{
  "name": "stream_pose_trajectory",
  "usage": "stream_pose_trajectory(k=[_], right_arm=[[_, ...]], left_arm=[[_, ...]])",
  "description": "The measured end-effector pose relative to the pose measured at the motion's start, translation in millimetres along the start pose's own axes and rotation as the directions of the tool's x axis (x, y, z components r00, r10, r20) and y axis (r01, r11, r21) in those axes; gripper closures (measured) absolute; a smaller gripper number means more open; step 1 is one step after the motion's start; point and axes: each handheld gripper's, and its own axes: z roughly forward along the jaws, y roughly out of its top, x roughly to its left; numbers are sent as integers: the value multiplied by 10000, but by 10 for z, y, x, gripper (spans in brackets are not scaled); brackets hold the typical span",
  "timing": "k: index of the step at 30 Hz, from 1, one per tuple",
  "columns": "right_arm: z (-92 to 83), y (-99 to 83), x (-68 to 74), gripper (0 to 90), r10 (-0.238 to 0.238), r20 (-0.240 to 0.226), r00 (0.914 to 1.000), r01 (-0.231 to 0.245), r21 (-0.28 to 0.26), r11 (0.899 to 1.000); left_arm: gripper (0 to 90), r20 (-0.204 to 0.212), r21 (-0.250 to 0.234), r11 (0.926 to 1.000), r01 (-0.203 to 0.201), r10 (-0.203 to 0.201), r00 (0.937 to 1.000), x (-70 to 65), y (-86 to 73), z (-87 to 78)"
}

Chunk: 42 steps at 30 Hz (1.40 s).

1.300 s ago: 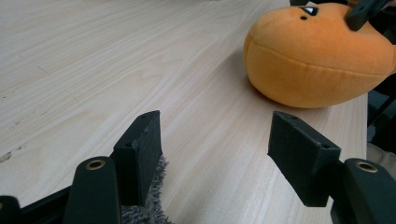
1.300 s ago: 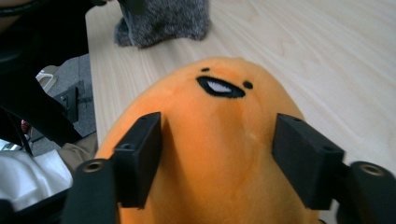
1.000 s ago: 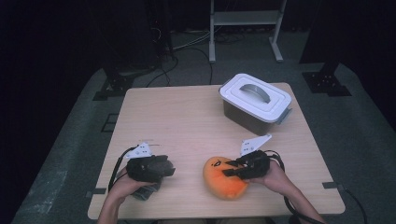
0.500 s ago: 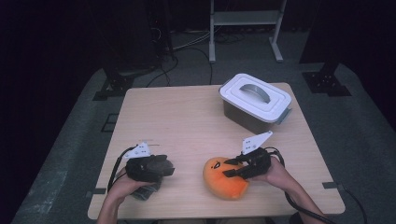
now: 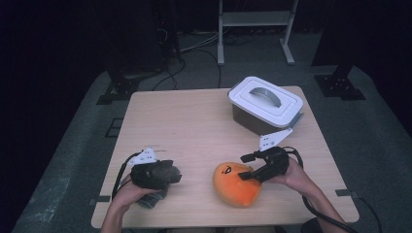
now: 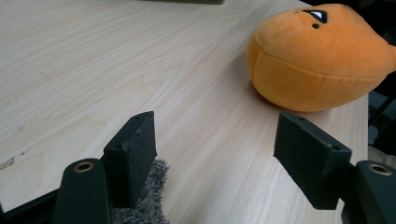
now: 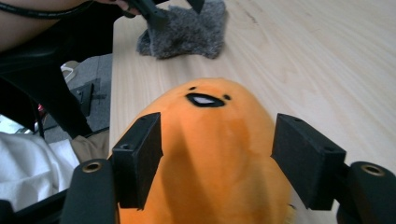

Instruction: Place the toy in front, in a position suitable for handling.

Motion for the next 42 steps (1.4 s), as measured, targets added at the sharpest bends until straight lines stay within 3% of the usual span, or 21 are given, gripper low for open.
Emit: stream_pose_trajectory(k=[11, 20, 32, 42], right_arm=[[-212, 50, -199, 248, 333, 878, 9956, -315, -218, 9993], [-369, 106, -321, 231, 392, 1674, 9851, -376, -128, 9992], [-594, 178, -486, 225, 538, 2184, 9744, -517, -152, 9985], [-674, 225, -571, 225, 560, 2313, 9713, -552, -101, 9984]], left_arm=[[243, -37, -130, 9999, -32, 32, 10000, 1, 12, -4], [196, -120, -114, 9999, -33, 32, 9999, -9, 30, -8], [169, -96, -121, 9999, -58, 57, 9999, -17, 43, 9], [140, -100, -136, 9998, -116, 115, 9999, -37, 61, 8]])
